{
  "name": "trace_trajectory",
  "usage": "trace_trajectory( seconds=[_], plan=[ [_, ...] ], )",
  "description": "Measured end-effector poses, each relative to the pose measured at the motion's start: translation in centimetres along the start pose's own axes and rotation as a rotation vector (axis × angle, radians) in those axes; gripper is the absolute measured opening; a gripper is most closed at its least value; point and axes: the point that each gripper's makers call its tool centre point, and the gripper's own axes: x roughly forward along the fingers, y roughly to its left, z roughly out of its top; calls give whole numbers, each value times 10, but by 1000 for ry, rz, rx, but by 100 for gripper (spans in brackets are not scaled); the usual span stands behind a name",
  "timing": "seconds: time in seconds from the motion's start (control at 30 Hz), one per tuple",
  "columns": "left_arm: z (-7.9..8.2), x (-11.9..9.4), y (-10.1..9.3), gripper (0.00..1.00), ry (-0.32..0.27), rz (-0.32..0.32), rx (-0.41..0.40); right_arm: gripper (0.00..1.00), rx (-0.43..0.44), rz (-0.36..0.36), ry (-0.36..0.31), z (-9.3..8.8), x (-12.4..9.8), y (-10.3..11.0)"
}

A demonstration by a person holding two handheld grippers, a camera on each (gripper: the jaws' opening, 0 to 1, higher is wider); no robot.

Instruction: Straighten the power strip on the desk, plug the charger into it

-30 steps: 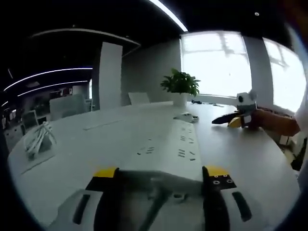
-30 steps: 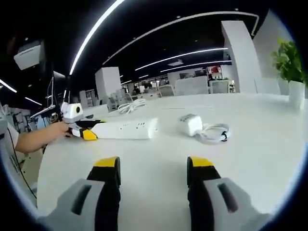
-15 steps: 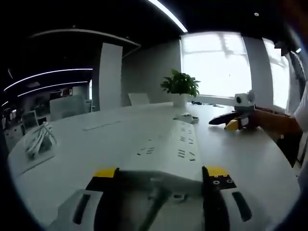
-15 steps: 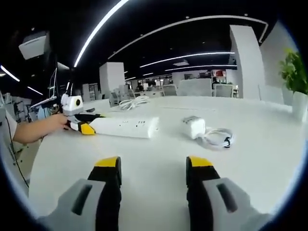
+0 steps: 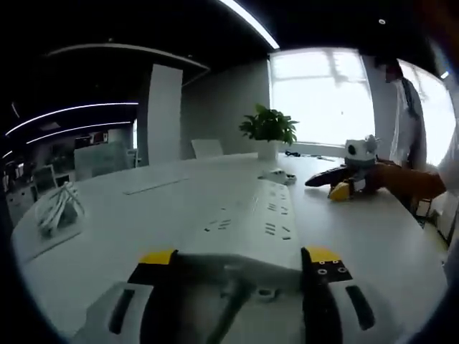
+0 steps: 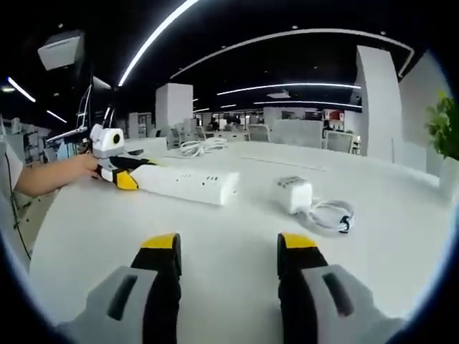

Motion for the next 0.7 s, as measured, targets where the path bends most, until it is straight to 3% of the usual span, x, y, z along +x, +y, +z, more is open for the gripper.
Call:
trace_trajectory(
  seconds=[0.7],
  plan=[
    [1, 0, 0, 70, -4, -3, 1, 53, -7, 41, -4, 7, 24, -6]
  ],
)
